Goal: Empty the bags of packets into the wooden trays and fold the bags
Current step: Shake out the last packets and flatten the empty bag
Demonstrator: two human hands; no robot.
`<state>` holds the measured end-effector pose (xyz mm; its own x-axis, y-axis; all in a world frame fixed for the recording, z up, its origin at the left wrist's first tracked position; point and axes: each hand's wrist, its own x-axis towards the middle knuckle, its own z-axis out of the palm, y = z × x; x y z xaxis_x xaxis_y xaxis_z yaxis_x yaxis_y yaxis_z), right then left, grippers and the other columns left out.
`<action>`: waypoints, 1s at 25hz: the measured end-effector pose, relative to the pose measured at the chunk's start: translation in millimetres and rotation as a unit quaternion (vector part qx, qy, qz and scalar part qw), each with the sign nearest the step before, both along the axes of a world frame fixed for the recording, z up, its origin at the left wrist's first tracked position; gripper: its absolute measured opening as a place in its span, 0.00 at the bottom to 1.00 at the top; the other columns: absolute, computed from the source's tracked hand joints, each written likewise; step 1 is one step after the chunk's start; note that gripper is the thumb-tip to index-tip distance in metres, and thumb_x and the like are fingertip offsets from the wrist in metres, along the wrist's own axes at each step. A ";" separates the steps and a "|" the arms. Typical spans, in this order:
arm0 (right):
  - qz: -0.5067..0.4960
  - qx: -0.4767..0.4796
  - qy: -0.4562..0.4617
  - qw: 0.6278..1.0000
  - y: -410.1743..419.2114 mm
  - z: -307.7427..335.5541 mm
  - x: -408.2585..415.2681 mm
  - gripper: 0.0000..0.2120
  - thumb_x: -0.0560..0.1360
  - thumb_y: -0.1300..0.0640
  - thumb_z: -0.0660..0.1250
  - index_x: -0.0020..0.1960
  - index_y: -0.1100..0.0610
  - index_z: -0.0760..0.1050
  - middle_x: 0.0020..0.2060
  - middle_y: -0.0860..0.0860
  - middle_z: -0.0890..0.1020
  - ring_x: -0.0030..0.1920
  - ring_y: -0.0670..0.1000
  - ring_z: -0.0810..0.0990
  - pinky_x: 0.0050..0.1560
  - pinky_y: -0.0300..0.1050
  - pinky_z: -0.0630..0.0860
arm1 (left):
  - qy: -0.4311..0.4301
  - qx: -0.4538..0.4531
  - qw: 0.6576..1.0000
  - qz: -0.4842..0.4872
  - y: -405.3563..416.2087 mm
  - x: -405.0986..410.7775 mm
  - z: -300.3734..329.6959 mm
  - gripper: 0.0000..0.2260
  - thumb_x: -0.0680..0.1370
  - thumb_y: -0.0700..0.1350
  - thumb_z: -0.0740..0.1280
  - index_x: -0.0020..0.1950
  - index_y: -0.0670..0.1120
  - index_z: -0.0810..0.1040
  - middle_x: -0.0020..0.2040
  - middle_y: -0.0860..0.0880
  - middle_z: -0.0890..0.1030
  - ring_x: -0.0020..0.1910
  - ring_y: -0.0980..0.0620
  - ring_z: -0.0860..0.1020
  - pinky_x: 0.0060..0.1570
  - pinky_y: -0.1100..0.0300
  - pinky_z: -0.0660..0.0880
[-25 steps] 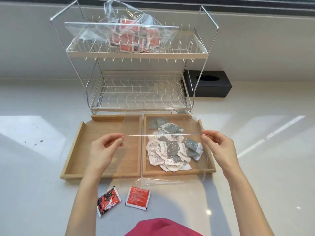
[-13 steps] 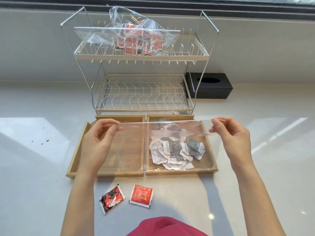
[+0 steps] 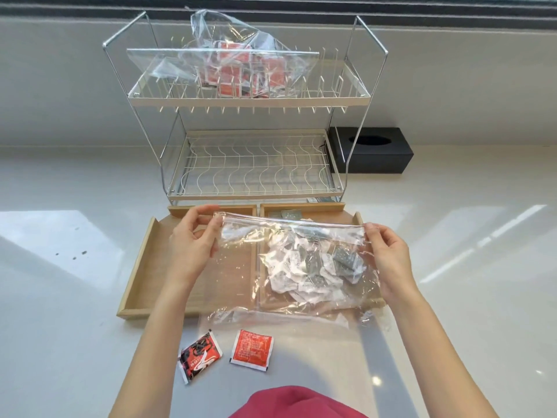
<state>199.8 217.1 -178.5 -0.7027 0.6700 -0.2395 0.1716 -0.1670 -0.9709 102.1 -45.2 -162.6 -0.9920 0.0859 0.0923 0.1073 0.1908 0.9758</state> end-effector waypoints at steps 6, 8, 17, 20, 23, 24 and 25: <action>-0.046 0.007 -0.075 0.996 1.8 -26.8 -13.8 0.09 0.78 0.58 0.59 0.56 0.60 0.72 0.35 0.49 0.75 0.30 0.47 0.71 0.31 0.36 0.71 | -0.127 -0.040 0.984 -0.119 2.4 -18.8 -20.8 0.22 0.73 0.44 0.67 0.66 0.51 0.67 0.54 0.53 0.75 0.47 0.58 0.78 0.36 0.69 0.76; 0.009 0.047 -0.124 0.991 3.5 -32.2 -13.8 0.09 0.77 0.59 0.59 0.56 0.60 0.73 0.41 0.53 0.79 0.35 0.50 0.74 0.38 0.43 0.73 | -0.115 -0.074 0.984 -0.118 6.9 -22.0 -24.9 0.22 0.74 0.40 0.66 0.67 0.48 0.66 0.56 0.51 0.73 0.47 0.57 0.76 0.38 0.69 0.75; 0.401 0.309 -0.207 0.837 7.6 3.6 -52.5 0.25 0.74 0.43 0.61 0.66 0.56 0.70 0.62 0.52 0.77 0.60 0.50 0.76 0.64 0.47 0.70 | -0.098 -0.046 0.977 -0.185 14.5 -42.2 -10.0 0.20 0.75 0.37 0.64 0.61 0.58 0.67 0.59 0.51 0.76 0.54 0.57 0.75 0.51 0.66 0.72; 0.404 0.315 -0.201 0.835 2.6 8.3 -54.8 0.19 0.73 0.43 0.63 0.57 0.55 0.76 0.52 0.53 0.83 0.53 0.52 0.79 0.60 0.54 0.73 | -0.082 -0.035 0.980 -0.178 11.3 -42.5 -6.2 0.21 0.75 0.36 0.64 0.59 0.60 0.70 0.53 0.58 0.78 0.48 0.66 0.76 0.42 0.73 0.73; 0.385 0.287 -0.172 0.860 3.6 13.2 -48.6 0.09 0.73 0.47 0.65 0.46 0.51 0.78 0.41 0.54 0.84 0.45 0.56 0.82 0.58 0.57 0.74 | -0.086 -0.019 0.981 -0.173 9.2 -40.2 -7.2 0.22 0.74 0.36 0.64 0.56 0.63 0.71 0.49 0.59 0.77 0.45 0.62 0.76 0.37 0.73 0.73; 0.377 0.285 -0.170 0.865 5.7 14.5 -46.0 0.06 0.72 0.47 0.66 0.44 0.49 0.77 0.40 0.54 0.85 0.44 0.56 0.82 0.60 0.56 0.73 | -0.088 -0.015 0.981 -0.173 8.9 -39.3 -7.2 0.22 0.74 0.36 0.64 0.56 0.64 0.71 0.48 0.59 0.77 0.44 0.60 0.76 0.37 0.72 0.73; 0.366 0.286 -0.169 0.869 9.1 15.4 -42.8 0.05 0.72 0.48 0.66 0.43 0.48 0.77 0.38 0.53 0.85 0.43 0.54 0.82 0.60 0.53 0.73 | -0.090 -0.008 0.982 -0.169 8.4 -38.5 -6.9 0.22 0.74 0.36 0.64 0.55 0.65 0.71 0.47 0.58 0.77 0.43 0.60 0.76 0.37 0.72 0.73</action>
